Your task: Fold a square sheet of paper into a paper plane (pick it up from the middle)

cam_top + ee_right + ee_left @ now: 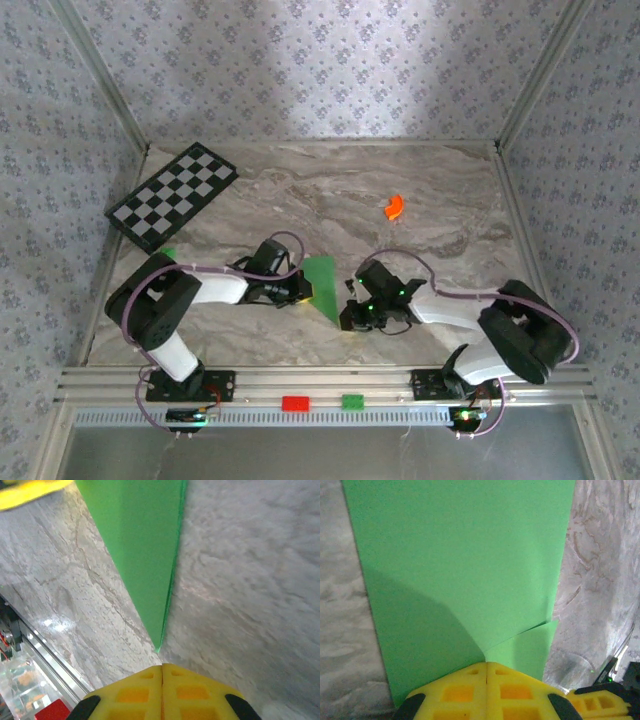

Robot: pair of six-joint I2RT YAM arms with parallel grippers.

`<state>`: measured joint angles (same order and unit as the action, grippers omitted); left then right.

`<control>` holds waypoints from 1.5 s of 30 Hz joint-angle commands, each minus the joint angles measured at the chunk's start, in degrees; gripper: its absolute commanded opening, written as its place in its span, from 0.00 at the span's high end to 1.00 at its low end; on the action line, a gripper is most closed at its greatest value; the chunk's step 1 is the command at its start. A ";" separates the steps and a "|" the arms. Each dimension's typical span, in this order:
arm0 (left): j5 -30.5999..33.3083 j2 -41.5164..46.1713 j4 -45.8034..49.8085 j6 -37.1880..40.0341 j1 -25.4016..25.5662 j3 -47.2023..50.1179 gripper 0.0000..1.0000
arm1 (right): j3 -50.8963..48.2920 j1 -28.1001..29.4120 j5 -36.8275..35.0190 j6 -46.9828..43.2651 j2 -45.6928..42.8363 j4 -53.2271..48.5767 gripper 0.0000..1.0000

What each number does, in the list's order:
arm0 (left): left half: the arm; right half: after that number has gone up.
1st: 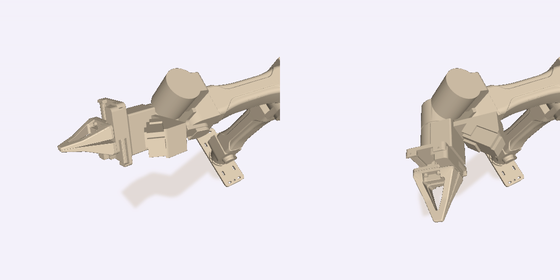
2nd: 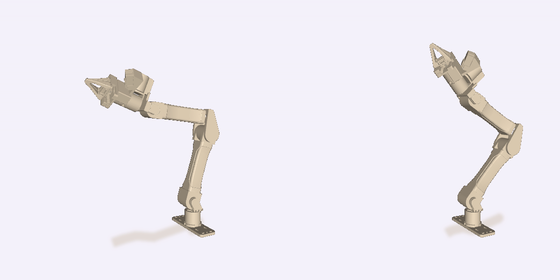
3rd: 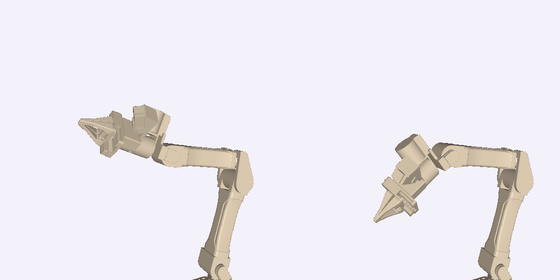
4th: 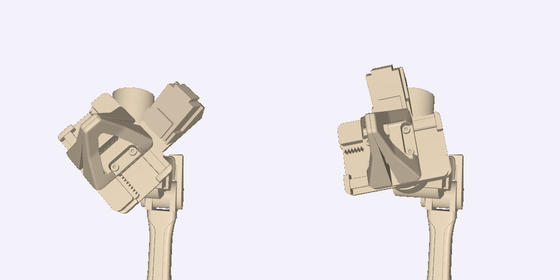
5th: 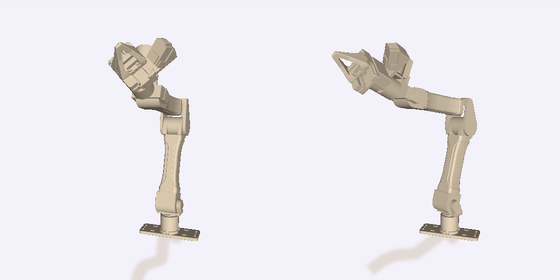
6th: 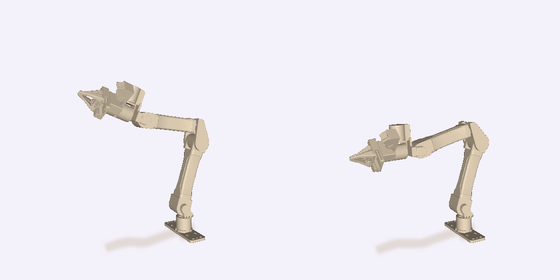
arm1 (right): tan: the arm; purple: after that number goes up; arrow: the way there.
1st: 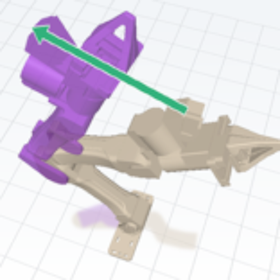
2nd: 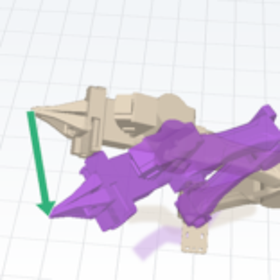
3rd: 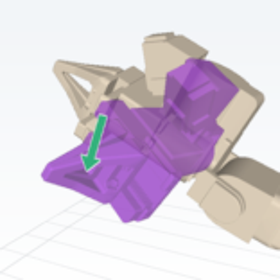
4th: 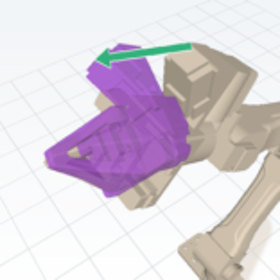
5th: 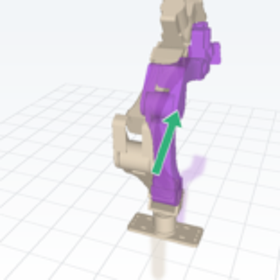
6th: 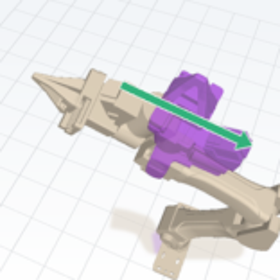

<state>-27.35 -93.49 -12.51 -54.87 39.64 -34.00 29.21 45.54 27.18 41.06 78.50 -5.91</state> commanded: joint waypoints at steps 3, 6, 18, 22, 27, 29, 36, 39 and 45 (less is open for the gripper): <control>8.47 3.75 2.48 -7.64 4.11 3.13 0.99 | -1.42 -3.11 -5.79 0.68 -7.76 -3.13 0.77; 10.84 7.80 1.68 -9.83 5.86 3.24 0.94 | -1.09 -4.36 -10.05 2.40 -9.13 -2.80 0.69; 8.02 19.30 13.64 4.02 -0.89 1.37 0.74 | 1.81 -1.50 -18.86 2.64 -6.76 0.90 0.60; 1.83 20.10 10.29 4.15 -6.13 4.45 0.65 | 2.33 -1.52 -16.21 4.01 -3.82 3.19 0.60; -5.69 18.15 7.80 4.14 -10.66 5.54 0.60 | 4.40 -0.99 -13.93 2.73 -0.04 4.77 0.60; -6.78 17.57 7.59 4.16 -11.41 5.85 0.60 | 5.17 -0.98 -12.53 2.47 1.66 5.81 0.60; -8.87 15.60 6.98 3.98 -11.93 5.29 0.58 | 8.31 -1.07 -9.92 1.02 6.37 6.47 0.59; -9.71 14.51 7.17 3.96 -11.89 5.13 0.58 | 8.71 -1.00 -7.66 0.59 7.41 8.09 0.59; -10.44 13.54 6.98 3.94 -11.91 5.02 0.58 | 8.57 -1.33 -5.48 0.32 9.74 10.32 0.76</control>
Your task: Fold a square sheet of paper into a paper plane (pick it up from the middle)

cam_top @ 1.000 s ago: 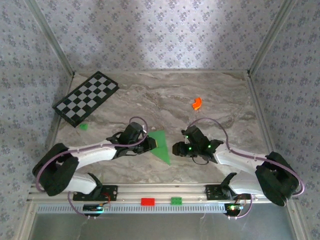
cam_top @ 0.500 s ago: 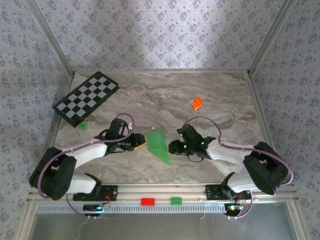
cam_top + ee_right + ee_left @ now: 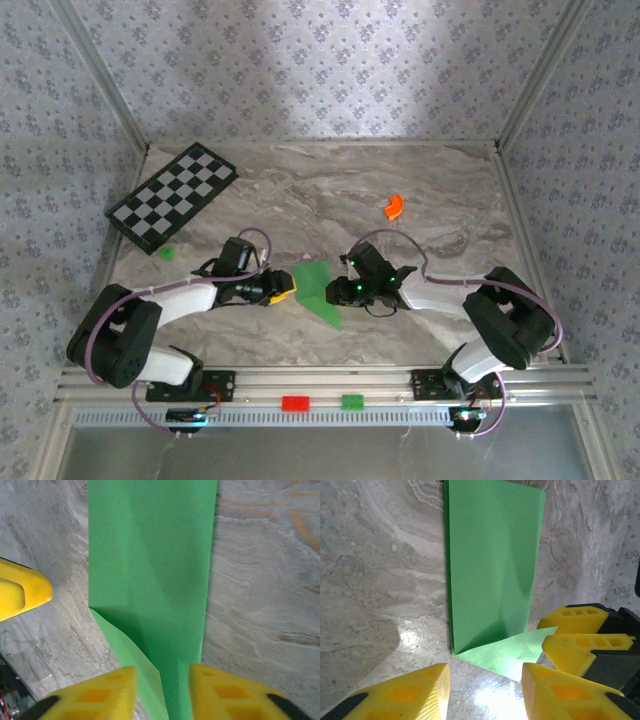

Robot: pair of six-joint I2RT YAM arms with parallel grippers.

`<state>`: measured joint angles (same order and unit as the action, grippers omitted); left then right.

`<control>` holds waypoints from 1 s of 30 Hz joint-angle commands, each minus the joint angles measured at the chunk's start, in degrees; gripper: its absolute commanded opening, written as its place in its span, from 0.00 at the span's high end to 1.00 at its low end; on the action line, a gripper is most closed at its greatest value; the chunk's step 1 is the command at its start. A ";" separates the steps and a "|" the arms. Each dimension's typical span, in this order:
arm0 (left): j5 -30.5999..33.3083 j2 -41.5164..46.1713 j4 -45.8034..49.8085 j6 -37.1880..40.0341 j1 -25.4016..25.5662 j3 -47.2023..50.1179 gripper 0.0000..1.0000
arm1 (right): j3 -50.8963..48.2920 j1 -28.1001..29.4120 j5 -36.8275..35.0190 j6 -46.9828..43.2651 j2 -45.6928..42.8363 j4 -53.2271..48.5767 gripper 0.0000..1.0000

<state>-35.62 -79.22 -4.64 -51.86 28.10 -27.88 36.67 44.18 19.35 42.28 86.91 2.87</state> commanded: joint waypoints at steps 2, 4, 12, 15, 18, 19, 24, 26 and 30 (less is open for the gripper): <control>-3.14 -1.53 -0.49 1.34 -0.49 -1.75 0.58 | 0.95 -0.01 2.97 -1.29 1.37 2.00 0.83; -3.83 -2.29 0.92 2.27 -0.95 -2.63 0.57 | 0.40 -0.39 4.16 -1.71 0.78 2.68 0.87; -11.02 -4.71 -0.72 2.85 -5.38 -4.61 0.47 | -5.99 -4.29 12.46 -0.20 -2.79 13.56 0.97; -13.32 -7.09 -0.82 3.08 -5.36 -6.48 0.45 | -7.72 -5.89 14.79 0.90 -2.95 17.34 0.97; -13.94 -9.12 -1.47 2.69 -5.42 -7.53 0.44 | -9.53 -7.39 17.59 2.57 -2.89 21.93 0.97; -14.14 -9.66 -1.90 2.43 -5.39 -7.80 0.44 | -9.93 -7.81 18.33 2.96 -2.95 23.09 0.97; -15.13 -13.26 -4.45 0.74 -4.97 -9.22 0.44 | -11.42 -8.74 19.25 3.26 -3.56 24.67 0.97; -14.77 -14.48 -4.77 0.37 -4.70 -9.73 0.44 | -11.74 -9.15 19.29 3.36 -3.59 24.70 0.97; -14.79 -16.75 -7.12 -1.19 -3.70 -10.56 0.48 | -12.21 -9.46 19.79 3.59 -3.81 25.17 0.98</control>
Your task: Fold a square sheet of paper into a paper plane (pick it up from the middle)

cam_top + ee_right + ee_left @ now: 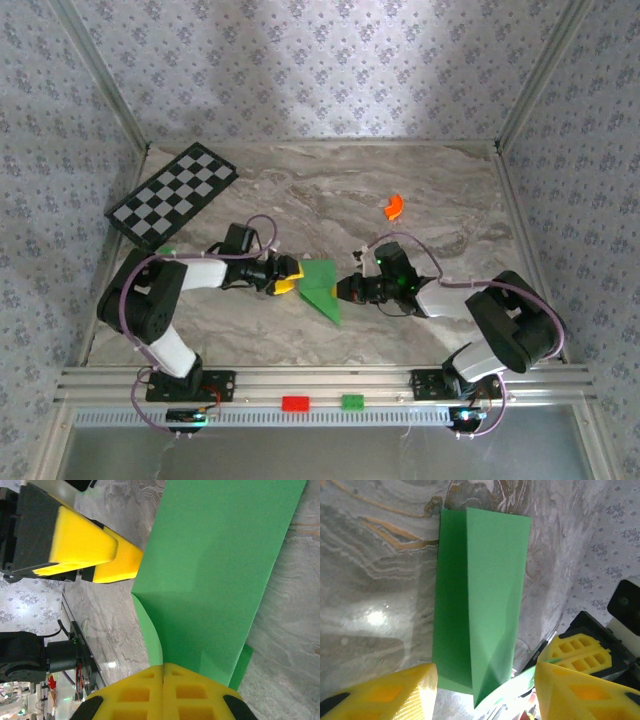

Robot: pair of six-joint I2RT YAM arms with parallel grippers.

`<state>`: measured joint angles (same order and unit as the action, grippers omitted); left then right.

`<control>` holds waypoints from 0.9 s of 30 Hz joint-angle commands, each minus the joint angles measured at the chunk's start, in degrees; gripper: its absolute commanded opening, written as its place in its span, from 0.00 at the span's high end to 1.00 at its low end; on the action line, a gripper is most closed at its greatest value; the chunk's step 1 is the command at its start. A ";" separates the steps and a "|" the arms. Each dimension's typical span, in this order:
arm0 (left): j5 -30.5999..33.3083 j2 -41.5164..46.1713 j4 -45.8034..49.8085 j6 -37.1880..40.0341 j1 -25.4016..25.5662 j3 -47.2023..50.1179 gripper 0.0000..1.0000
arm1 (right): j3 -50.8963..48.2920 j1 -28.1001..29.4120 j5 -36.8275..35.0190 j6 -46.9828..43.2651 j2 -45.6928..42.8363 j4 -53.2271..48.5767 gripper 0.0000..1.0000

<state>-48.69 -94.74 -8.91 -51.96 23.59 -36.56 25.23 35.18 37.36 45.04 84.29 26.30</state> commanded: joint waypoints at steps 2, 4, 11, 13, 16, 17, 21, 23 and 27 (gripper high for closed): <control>-2.01 -2.49 -3.32 -1.30 1.59 -2.76 0.50 | -1.04 -0.63 2.07 0.89 -1.31 2.21 0.98; -1.87 -3.58 -3.71 -1.53 2.13 -3.47 0.53 | -1.30 -0.94 2.18 0.94 -1.45 2.58 0.98; -2.96 -7.12 -8.14 -4.08 3.66 -5.07 0.60 | -2.25 -1.84 3.33 1.12 -1.65 3.39 0.98; -3.28 -7.98 -9.55 -4.91 3.90 -5.19 0.60 | -2.62 -2.04 3.50 1.26 -1.76 3.61 0.98; -3.30 -8.81 -11.34 -5.94 4.07 -4.88 0.63 | -3.22 -2.46 3.65 1.58 -1.72 4.37 0.98; -3.26 -8.88 -11.67 -6.12 4.06 -4.80 0.63 | -3.58 -2.55 3.68 1.74 -1.85 4.69 0.98; -3.26 -8.88 -12.60 -6.55 4.13 -4.49 0.68 | -3.93 -2.75 3.77 1.78 -1.87 4.95 0.97; -3.36 -8.91 -12.70 -6.56 4.18 -4.49 0.73 | -3.97 -2.94 3.78 1.79 -1.87 4.84 0.97; -2.93 -8.93 -13.17 -6.90 4.19 -4.23 0.79 | -4.36 -3.50 3.14 1.35 -2.19 3.44 0.94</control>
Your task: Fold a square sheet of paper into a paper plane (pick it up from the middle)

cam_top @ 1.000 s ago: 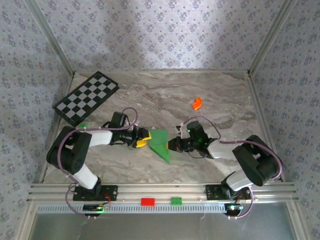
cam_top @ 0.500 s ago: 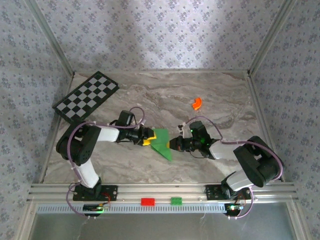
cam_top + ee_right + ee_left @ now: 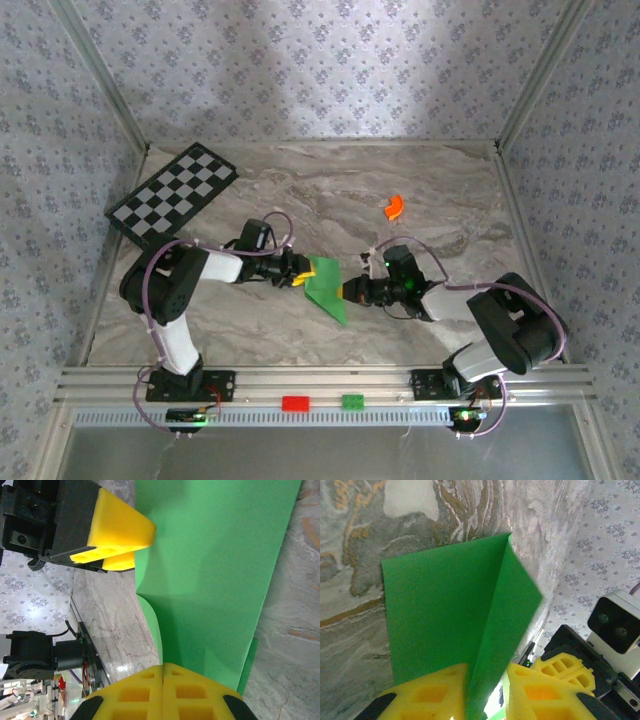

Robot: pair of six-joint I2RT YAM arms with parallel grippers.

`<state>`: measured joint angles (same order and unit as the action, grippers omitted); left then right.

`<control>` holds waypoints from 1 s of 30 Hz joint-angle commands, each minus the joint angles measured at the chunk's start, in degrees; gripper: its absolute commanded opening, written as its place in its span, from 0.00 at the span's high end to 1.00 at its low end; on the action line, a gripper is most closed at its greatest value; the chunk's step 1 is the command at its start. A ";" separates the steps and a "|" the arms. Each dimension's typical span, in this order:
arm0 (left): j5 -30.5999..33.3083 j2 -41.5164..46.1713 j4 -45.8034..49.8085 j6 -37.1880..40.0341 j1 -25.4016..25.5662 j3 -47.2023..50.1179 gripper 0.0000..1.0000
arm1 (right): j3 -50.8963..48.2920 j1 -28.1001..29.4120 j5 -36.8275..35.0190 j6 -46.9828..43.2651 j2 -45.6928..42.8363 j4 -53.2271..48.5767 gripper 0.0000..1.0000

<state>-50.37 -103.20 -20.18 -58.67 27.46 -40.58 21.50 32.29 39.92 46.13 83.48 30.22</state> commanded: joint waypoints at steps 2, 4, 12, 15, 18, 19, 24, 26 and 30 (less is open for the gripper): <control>-0.18 -0.02 -2.48 -0.75 0.35 0.45 0.83 | -0.75 -0.80 -0.82 -0.51 -2.26 -2.77 0.89; 1.67 0.90 -3.56 -1.88 0.31 1.47 0.89 | -0.10 -0.83 -3.70 -2.31 -3.99 -7.99 0.77; 13.08 8.23 -5.43 -6.44 1.17 6.76 1.00 | 5.56 1.86 -30.31 -12.33 -18.47 -37.79 0.58; 18.62 12.40 -4.57 -7.65 1.85 9.22 1.00 | 5.28 5.07 -40.50 -14.87 -24.35 -39.59 0.57; 20.55 14.52 -3.32 -7.60 2.70 9.38 1.00 | 3.22 6.08 -45.37 -14.68 -29.81 -38.20 0.52; 20.73 14.69 -3.26 -7.59 3.06 9.29 0.98 | 2.01 5.96 -46.64 -12.66 -31.30 -37.26 0.50; 18.69 14.22 -3.30 -6.67 3.83 7.71 0.87 | -5.68 2.24 -37.08 -9.64 -38.16 -27.02 0.53; 17.30 13.61 -3.54 -6.46 4.09 6.90 0.83 | -6.44 3.18 -34.21 -12.15 -38.64 -24.29 0.55; 15.33 12.61 -3.58 -6.06 4.43 5.49 0.80 | -4.04 11.84 -40.71 -20.26 -35.08 -26.52 0.59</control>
<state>-32.99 -89.84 -23.79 -65.63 31.31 -32.91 15.70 39.09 1.93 33.08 46.76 1.74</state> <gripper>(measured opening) 0.195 0.410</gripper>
